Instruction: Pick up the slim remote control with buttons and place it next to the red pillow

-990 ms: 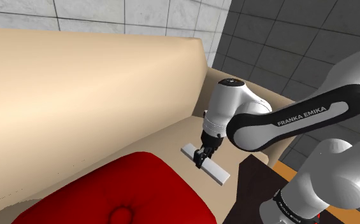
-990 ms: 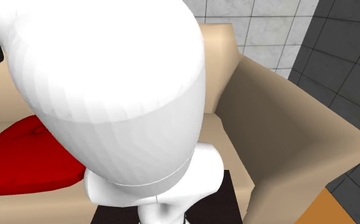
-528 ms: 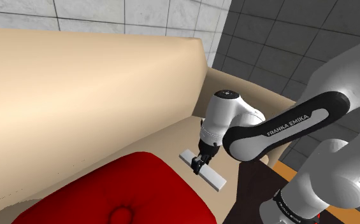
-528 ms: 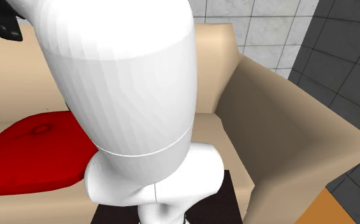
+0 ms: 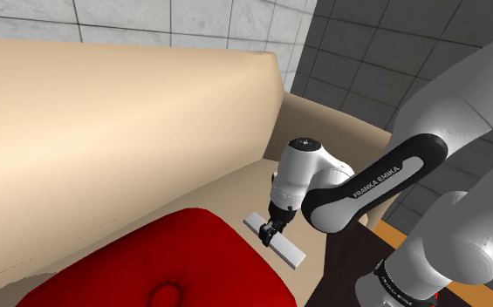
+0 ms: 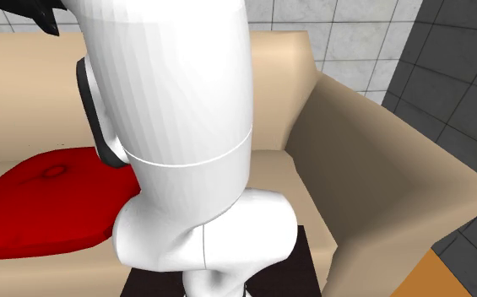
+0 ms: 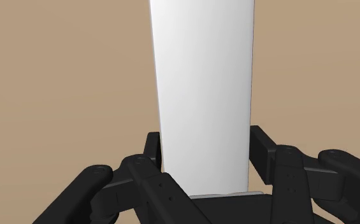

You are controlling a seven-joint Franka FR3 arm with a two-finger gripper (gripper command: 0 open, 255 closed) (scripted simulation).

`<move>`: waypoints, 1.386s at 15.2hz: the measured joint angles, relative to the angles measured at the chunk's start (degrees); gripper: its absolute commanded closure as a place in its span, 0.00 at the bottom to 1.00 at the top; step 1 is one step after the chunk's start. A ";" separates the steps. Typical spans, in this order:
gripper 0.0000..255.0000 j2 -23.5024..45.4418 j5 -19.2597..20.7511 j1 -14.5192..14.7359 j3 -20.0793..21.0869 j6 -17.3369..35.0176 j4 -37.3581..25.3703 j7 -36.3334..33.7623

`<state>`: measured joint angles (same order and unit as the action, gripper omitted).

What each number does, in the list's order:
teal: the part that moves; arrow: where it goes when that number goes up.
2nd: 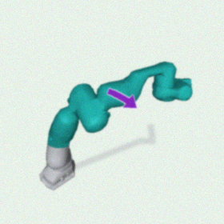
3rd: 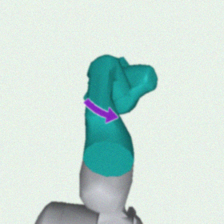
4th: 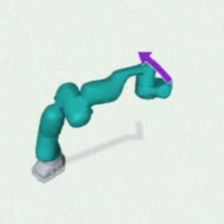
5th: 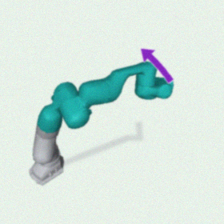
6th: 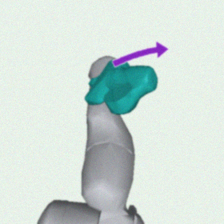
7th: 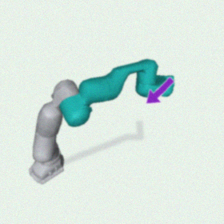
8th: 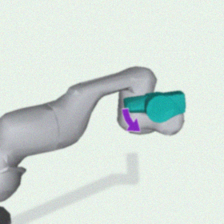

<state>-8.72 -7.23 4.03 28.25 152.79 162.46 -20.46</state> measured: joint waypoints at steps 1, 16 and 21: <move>1.00 0.28 0.18 -0.07 0.06 0.29 0.02 -0.15; 0.00 -6.40 -3.24 1.67 -1.25 -6.96 -0.99 2.41; 0.00 -9.04 -4.33 2.47 -1.84 -10.11 -1.48 3.10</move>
<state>-17.76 -11.55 6.50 26.42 142.68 160.98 -17.36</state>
